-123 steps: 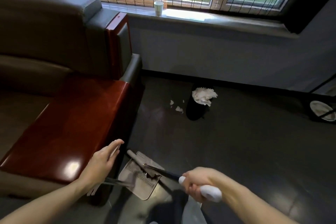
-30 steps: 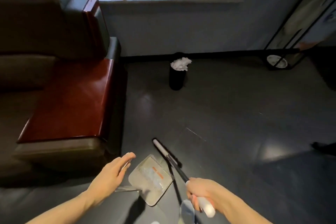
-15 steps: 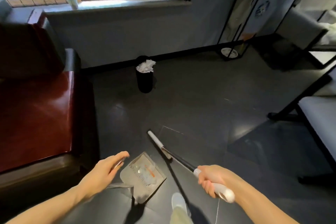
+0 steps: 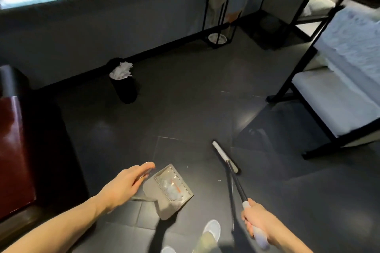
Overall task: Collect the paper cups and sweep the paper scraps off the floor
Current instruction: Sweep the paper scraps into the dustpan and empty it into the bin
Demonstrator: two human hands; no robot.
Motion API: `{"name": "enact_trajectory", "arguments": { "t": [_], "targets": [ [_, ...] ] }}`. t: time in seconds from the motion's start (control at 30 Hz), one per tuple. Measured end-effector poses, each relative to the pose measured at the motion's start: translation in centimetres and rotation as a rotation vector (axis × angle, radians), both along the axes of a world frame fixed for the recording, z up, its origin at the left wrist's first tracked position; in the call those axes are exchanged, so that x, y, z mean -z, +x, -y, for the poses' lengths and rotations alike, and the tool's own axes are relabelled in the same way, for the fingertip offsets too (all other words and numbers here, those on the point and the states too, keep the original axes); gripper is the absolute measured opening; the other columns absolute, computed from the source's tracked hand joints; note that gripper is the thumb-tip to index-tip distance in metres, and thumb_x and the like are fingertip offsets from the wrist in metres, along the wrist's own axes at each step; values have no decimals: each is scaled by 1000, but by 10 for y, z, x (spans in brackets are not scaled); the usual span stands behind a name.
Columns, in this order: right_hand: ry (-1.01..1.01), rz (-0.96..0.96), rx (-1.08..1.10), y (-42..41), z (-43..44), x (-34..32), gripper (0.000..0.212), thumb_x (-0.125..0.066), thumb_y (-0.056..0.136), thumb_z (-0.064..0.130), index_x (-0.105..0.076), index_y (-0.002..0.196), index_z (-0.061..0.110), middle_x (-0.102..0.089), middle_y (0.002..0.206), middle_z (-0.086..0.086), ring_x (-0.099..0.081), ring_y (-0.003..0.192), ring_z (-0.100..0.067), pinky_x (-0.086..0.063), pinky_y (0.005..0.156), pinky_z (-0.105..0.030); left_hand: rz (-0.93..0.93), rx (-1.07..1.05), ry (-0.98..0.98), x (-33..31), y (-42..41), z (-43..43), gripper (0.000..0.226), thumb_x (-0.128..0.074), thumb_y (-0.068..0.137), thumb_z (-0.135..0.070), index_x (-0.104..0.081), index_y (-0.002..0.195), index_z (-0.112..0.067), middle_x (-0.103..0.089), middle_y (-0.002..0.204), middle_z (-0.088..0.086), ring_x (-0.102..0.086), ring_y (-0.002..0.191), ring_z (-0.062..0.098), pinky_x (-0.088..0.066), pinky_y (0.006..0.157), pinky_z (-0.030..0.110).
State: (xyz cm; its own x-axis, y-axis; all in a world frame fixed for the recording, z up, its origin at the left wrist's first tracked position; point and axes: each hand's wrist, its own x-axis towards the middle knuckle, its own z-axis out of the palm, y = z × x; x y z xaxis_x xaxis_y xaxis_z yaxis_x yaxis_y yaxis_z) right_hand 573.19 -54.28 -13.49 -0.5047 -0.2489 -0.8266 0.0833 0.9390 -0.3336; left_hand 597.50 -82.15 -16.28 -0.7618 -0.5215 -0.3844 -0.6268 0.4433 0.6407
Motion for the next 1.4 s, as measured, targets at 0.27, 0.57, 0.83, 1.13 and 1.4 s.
{"name": "enact_trajectory", "arguments": {
  "t": [0.27,0.57,0.83,1.13,1.4],
  "targets": [
    [121,154,-220,41,33,-7,69,-49,89,17,-19,151,12,-43,141,-1,-48,121,-14,-41,91,-19,6,-30,9,3,-44,12,48,-47,97,-15,-39,138,-40,-52,133,-10,-53,117,9,-40,100,25],
    [18,392,-289,34,58,-70,17,-49,84,2,-51,89,18,-45,59,3,-43,42,-2,-30,41,-11,-30,-103,32,-6,-31,14,47,-45,98,-14,-41,137,-39,-50,138,-8,-49,123,10,-38,103,29],
    [-32,219,-416,20,51,-83,49,-45,83,4,-51,131,6,-68,105,-6,-61,81,-14,-44,71,-21,38,-188,-15,-20,17,-17,45,-45,98,-16,-38,139,-33,-44,143,-11,-43,131,12,-31,108,30],
    [58,98,-204,11,4,-21,54,-38,71,-3,-55,122,-6,-47,63,-8,-40,44,-19,-31,47,-26,32,-319,-27,-44,87,-47,45,-44,98,-13,-38,141,-23,-42,145,-3,-41,132,14,-29,110,30],
    [-20,264,226,23,12,3,25,-31,81,-8,-46,73,11,-34,48,-3,-29,30,-12,-26,39,-14,33,-426,2,-50,121,-59,46,-43,98,-9,-37,142,-21,-41,146,-2,-39,134,15,-29,112,33]
  ]
}}
